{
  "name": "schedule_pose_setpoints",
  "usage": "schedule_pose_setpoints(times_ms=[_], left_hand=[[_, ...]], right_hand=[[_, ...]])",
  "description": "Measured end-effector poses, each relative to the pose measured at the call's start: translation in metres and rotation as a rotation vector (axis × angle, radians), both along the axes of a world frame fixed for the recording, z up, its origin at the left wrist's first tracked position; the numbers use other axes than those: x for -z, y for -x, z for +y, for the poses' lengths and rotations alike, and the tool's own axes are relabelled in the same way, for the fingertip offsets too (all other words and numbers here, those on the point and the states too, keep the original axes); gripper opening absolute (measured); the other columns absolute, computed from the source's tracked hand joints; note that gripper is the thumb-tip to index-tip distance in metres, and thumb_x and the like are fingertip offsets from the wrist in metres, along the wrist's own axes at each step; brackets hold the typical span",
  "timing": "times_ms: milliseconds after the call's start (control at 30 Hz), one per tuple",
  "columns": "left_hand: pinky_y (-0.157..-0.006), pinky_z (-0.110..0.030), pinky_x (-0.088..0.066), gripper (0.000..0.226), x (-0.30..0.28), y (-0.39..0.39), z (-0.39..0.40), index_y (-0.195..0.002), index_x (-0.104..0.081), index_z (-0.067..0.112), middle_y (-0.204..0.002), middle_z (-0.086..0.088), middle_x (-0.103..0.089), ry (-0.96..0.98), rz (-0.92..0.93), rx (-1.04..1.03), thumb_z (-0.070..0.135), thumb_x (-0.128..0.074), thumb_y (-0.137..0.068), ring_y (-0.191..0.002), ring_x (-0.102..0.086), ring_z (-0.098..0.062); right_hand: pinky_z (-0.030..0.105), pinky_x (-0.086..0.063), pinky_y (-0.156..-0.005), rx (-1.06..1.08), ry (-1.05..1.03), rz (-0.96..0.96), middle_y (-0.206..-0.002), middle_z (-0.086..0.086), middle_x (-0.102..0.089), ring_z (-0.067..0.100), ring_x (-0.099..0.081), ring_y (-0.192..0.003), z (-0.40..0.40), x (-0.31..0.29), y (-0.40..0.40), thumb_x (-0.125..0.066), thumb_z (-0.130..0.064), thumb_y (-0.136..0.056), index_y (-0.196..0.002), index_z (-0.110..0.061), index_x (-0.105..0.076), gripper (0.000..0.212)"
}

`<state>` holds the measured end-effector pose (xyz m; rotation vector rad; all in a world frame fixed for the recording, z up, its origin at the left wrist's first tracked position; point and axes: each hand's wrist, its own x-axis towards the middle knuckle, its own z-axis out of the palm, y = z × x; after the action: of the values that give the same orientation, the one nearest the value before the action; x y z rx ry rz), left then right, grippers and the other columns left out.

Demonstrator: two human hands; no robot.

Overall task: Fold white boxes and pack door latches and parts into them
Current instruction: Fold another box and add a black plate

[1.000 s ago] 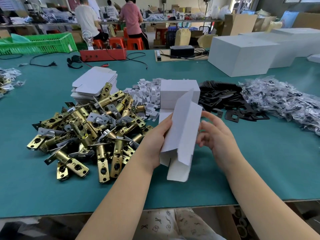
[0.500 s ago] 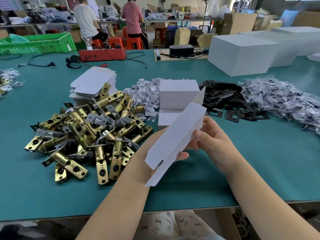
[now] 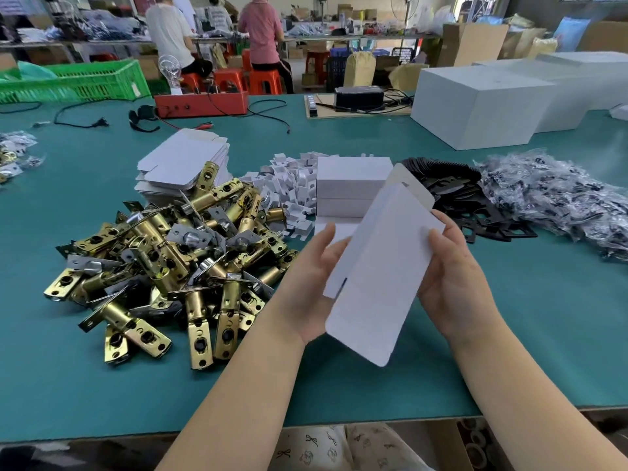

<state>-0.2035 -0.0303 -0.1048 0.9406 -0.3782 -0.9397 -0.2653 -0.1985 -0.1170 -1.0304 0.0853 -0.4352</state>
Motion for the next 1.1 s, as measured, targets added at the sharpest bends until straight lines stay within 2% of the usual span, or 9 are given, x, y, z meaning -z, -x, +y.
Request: schedule_pose_setpoints(times_ms=[100, 233, 333, 467, 533, 733, 900, 1000, 1100], left_hand=[[-0.067, -0.039, -0.058, 0.062, 0.0, 0.0, -0.004, -0.136, -0.045, 0.035, -0.11, -0.013, -0.07, 0.0, -0.139, -0.102, 0.059, -0.062, -0.082, -0.09, -0.068, -0.027], [-0.063, -0.036, -0.059, 0.039, 0.003, 0.003, -0.007, -0.116, -0.059, 0.048, -0.105, -0.005, -0.072, -0.071, -0.296, -0.159, 0.037, -0.069, -0.08, -0.089, -0.068, -0.024], [-0.064, -0.034, -0.059, 0.031, 0.005, 0.003, -0.009, -0.109, -0.06, 0.045, -0.094, 0.004, -0.075, -0.136, -0.365, -0.199, 0.026, -0.066, -0.085, -0.088, -0.072, -0.016], [-0.058, -0.035, -0.056, 0.022, 0.009, 0.001, -0.01, -0.096, -0.059, 0.041, -0.085, 0.007, -0.072, -0.19, -0.365, -0.238, 0.029, -0.066, -0.079, -0.076, -0.068, -0.017], [-0.05, -0.029, -0.052, 0.014, 0.009, 0.001, -0.01, -0.085, -0.063, 0.043, -0.082, 0.008, -0.069, -0.198, -0.348, -0.238, 0.032, -0.066, -0.077, -0.07, -0.064, -0.015], [-0.044, -0.022, -0.047, 0.012, 0.008, 0.004, -0.012, -0.083, -0.071, 0.036, -0.078, 0.004, -0.068, -0.216, -0.378, -0.261, 0.03, -0.06, -0.082, -0.062, -0.062, -0.01], [-0.058, -0.031, -0.051, 0.016, 0.01, 0.005, -0.015, -0.09, -0.073, 0.027, -0.09, -0.007, -0.071, -0.207, -0.366, -0.348, 0.032, -0.061, -0.081, -0.076, -0.065, -0.018], [-0.073, -0.045, -0.05, 0.02, 0.01, 0.007, -0.015, -0.096, -0.073, 0.024, -0.1, -0.017, -0.07, -0.164, -0.358, -0.379, 0.03, -0.064, -0.08, -0.083, -0.066, -0.024], [-0.079, -0.047, -0.048, 0.018, 0.009, 0.007, -0.015, -0.095, -0.074, 0.029, -0.096, -0.009, -0.071, -0.128, -0.362, -0.401, 0.027, -0.065, -0.079, -0.084, -0.066, -0.022]], right_hand=[[0.043, -0.052, -0.077, -0.009, 0.008, 0.104, -0.095, 0.006, -0.068, 0.023, -0.064, -0.085, 0.0, -0.003, 0.005, -0.055, -0.027, -0.087, -0.101, -0.019, -0.062, 0.017], [0.065, -0.041, -0.093, 0.02, 0.033, 0.196, -0.117, 0.028, -0.059, 0.039, -0.055, -0.1, 0.006, -0.007, 0.008, -0.055, -0.024, -0.088, -0.119, -0.001, -0.052, 0.038], [0.057, -0.044, -0.084, 0.093, 0.128, 0.207, -0.095, 0.016, -0.065, 0.034, -0.055, -0.088, 0.009, -0.007, 0.006, -0.047, -0.016, -0.097, -0.096, -0.011, -0.06, 0.014], [0.03, -0.051, -0.062, 0.045, 0.242, 0.193, -0.074, 0.002, -0.066, 0.017, -0.059, -0.066, 0.012, -0.004, 0.009, -0.047, -0.015, -0.097, -0.079, -0.02, -0.063, 0.024], [0.025, -0.05, -0.055, -0.009, 0.254, 0.193, -0.071, 0.0, -0.066, 0.014, -0.059, -0.061, 0.013, -0.004, 0.011, -0.046, -0.016, -0.097, -0.077, -0.023, -0.066, 0.029], [0.027, -0.052, -0.059, -0.02, 0.274, 0.202, -0.077, 0.003, -0.071, 0.015, -0.064, -0.067, 0.013, -0.005, 0.011, -0.049, -0.014, -0.096, -0.077, -0.023, -0.073, 0.031], [0.032, -0.053, -0.065, 0.048, 0.339, 0.175, -0.083, 0.006, -0.071, 0.019, -0.064, -0.073, 0.014, -0.004, 0.012, -0.058, -0.018, -0.089, -0.087, -0.019, -0.074, 0.016], [0.037, -0.054, -0.07, 0.09, 0.331, 0.156, -0.089, 0.011, -0.071, 0.023, -0.064, -0.077, 0.014, -0.005, 0.013, -0.06, -0.025, -0.078, -0.094, -0.011, -0.072, 0.024], [0.04, -0.055, -0.074, 0.114, 0.338, 0.147, -0.108, 0.015, -0.067, 0.023, -0.065, -0.083, 0.014, -0.005, 0.012, -0.062, -0.023, -0.077, -0.095, -0.009, -0.072, 0.025]])
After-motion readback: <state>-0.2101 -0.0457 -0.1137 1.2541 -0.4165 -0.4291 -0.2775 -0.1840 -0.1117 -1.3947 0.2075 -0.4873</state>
